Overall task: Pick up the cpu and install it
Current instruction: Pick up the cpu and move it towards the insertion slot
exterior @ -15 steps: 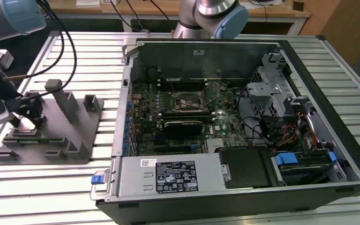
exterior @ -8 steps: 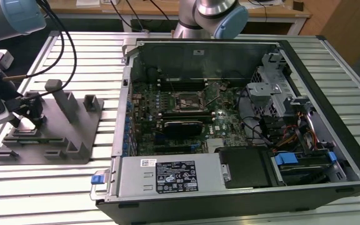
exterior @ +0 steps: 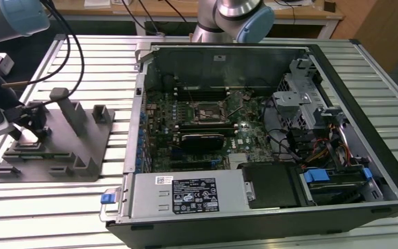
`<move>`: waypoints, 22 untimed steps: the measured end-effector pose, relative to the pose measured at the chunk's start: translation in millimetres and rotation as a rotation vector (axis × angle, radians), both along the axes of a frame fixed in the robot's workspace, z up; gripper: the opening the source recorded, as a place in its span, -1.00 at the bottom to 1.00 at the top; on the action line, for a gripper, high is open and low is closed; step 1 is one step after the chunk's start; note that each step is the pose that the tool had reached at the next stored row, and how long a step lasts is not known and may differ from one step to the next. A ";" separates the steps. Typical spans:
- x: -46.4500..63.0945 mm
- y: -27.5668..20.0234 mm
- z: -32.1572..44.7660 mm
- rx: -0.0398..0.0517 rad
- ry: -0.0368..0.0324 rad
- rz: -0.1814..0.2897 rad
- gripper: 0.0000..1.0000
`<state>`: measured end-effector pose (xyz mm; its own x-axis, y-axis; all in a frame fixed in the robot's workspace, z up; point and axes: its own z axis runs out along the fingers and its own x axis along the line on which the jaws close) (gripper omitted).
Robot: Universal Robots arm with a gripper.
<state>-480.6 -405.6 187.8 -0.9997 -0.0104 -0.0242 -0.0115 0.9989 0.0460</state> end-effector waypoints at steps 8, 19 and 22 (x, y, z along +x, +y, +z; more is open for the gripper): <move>0.0 0.0 6.9 0.0000 -0.0001 0.000 0.09; 0.0 0.0 12.2 0.0000 0.0001 0.000 0.09; 0.0 0.0 13.6 -0.0001 0.0001 0.000 0.09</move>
